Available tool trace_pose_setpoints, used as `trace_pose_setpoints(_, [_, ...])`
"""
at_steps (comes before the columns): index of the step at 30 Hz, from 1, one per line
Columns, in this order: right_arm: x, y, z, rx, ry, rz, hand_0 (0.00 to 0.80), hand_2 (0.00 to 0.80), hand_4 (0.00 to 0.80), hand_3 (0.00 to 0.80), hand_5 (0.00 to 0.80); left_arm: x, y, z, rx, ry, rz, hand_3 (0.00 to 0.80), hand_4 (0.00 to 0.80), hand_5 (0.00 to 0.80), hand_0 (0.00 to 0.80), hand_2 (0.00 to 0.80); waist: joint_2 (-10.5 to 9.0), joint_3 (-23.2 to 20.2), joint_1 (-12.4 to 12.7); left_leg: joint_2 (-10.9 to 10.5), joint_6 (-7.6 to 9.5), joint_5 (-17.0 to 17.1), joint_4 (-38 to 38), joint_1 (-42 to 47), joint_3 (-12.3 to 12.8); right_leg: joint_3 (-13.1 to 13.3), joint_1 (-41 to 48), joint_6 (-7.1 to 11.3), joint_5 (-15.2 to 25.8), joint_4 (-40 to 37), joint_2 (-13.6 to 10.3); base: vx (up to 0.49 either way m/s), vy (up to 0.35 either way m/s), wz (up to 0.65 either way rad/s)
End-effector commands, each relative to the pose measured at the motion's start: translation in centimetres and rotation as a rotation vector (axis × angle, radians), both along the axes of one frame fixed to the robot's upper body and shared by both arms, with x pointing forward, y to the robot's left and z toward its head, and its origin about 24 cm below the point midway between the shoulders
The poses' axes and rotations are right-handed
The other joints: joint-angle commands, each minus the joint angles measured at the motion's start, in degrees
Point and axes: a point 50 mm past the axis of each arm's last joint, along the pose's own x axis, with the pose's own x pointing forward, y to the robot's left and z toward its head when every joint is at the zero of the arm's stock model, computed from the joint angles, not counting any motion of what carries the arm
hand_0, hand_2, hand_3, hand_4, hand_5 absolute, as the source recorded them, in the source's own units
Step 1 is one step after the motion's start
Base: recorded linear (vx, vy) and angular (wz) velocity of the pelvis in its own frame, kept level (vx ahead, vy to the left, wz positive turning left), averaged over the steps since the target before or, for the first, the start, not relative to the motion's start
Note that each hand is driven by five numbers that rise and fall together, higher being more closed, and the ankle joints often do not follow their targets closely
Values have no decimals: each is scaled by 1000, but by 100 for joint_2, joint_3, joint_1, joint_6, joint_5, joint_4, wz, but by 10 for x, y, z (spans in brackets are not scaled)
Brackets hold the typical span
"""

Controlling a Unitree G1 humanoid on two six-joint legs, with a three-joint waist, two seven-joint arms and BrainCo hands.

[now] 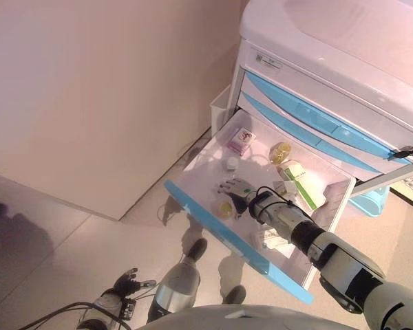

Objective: Open the drawer and pick up the medicine

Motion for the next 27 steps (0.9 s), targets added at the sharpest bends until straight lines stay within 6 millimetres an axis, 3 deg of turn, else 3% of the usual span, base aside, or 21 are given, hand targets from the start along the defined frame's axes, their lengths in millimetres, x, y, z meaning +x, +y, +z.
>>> trace_pose_setpoints(1, [8,14,16,-21,-74,87,0,0,0,0,0,5,6,3,35,-10,-50,0,0,0,0,0,52,-1,41,-368,292,-661,26,162,167,127,-314,57,-191,695,-140,0,0,0])
trace_pose_setpoints(27, [-1,18,5,-25,-24,129,0,0,0,0,0,7,5,3,40,-14,-58,0,0,0,0,0,2,5,69,-324,252,-636,5,144,222,37,-276,64,-195,664,-140,0,-1,2])
